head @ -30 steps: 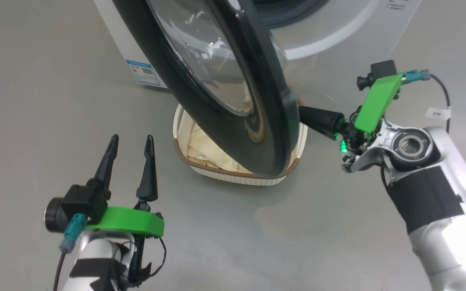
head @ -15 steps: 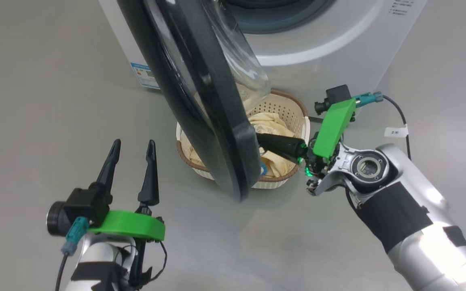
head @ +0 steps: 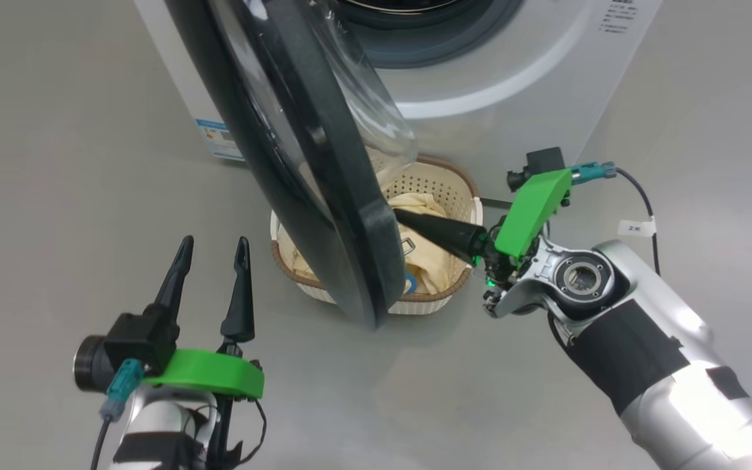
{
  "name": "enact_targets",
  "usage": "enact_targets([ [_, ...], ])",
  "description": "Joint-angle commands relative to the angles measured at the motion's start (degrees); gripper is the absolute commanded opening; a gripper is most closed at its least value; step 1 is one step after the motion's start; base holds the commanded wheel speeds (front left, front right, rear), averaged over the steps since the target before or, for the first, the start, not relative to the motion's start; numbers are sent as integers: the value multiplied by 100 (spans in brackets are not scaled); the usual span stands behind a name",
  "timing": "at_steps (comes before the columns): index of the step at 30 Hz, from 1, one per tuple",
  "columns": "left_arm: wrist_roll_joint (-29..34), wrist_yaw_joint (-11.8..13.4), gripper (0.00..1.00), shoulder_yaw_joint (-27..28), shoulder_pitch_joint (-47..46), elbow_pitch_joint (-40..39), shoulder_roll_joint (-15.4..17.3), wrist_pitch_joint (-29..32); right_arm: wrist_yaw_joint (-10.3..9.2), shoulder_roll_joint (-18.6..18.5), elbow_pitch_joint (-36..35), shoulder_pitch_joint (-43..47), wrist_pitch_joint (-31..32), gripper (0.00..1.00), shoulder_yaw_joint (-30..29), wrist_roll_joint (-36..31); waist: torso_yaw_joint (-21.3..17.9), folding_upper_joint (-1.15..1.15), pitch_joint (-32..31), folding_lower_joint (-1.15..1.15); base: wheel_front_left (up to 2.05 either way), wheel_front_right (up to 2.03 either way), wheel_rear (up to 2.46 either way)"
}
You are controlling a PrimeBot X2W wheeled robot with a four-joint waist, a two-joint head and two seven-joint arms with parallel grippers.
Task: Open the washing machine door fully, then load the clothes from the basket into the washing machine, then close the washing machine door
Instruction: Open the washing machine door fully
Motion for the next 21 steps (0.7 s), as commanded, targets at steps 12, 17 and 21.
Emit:
enact_targets([
  [12, 170, -73, 100, 464, 11, -189, 187, -55, 21, -564, -769, 220, -1201, 0, -521, -587, -536, 0, -238, 0, 0, 0, 0],
  [17, 197, -80, 100, 566, 84, -203, 222, -55, 21, -932, -1075, 449, -1959, 15, -628, -1239, -713, 0, -319, 0, 0, 0, 0],
  [21, 204, -86, 100, 655, 161, -223, 258, -55, 21, -1184, -1209, 641, -2644, 85, -697, -1848, -821, 0, -385, 0, 0, 0, 0],
])
